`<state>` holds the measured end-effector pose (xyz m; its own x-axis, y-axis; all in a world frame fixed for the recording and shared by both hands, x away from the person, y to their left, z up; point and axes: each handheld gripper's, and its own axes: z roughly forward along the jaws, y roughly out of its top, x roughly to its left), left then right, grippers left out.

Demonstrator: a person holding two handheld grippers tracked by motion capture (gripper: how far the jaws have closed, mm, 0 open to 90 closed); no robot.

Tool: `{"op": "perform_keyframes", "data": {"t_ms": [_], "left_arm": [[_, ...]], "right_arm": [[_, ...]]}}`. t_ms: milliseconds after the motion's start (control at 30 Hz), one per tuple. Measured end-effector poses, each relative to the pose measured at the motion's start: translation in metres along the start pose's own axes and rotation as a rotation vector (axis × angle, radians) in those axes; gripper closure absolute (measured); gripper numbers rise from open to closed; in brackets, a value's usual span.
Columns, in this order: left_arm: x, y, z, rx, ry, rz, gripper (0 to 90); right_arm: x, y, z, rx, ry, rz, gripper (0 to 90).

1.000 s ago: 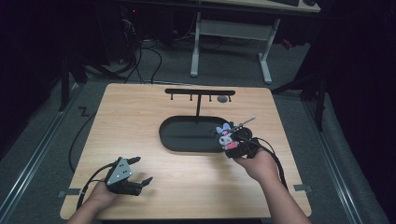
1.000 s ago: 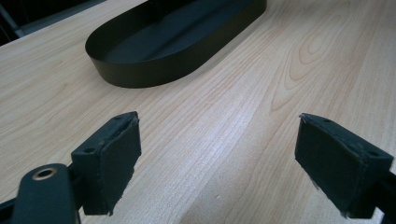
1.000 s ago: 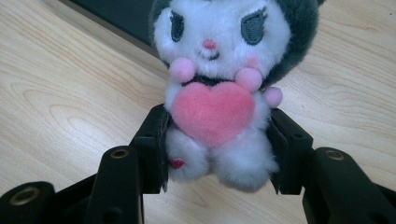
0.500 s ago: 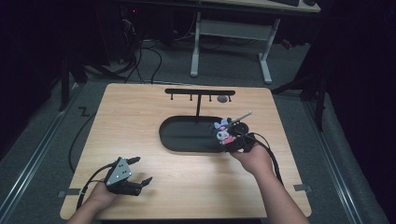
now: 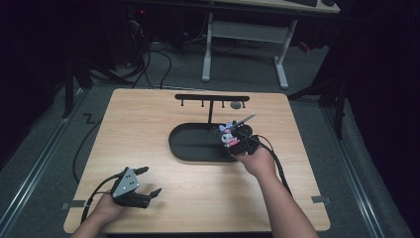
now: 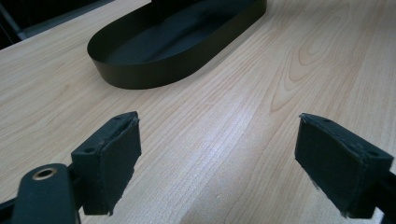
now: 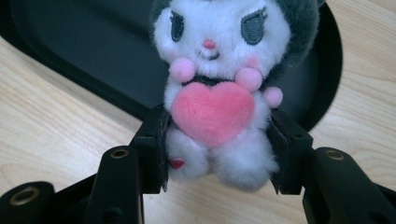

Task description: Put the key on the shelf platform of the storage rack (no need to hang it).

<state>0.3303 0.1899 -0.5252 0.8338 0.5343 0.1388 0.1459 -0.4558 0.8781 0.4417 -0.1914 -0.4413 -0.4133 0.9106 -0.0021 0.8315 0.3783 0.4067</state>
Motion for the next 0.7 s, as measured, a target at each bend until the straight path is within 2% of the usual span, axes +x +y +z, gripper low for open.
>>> {"op": "perform_keyframes", "data": {"t_ms": [233, 467, 700], "left_arm": [[-0.001, 0.0, 0.0, -0.004, 0.004, 0.003, 15.4], [0.0, -0.001, -0.002, -0.01, 0.0, -0.001, 15.4], [0.0, -0.001, -0.002, -0.009, 0.001, 0.0, 15.3]], "right_arm": [[0.001, 0.011, 0.02, 0.014, 0.004, 0.004, 48.9], [0.002, 0.018, 0.033, 0.002, 0.001, 0.027, 48.8], [0.006, 0.012, 0.036, 0.067, 0.002, -0.01, 48.0]]}}
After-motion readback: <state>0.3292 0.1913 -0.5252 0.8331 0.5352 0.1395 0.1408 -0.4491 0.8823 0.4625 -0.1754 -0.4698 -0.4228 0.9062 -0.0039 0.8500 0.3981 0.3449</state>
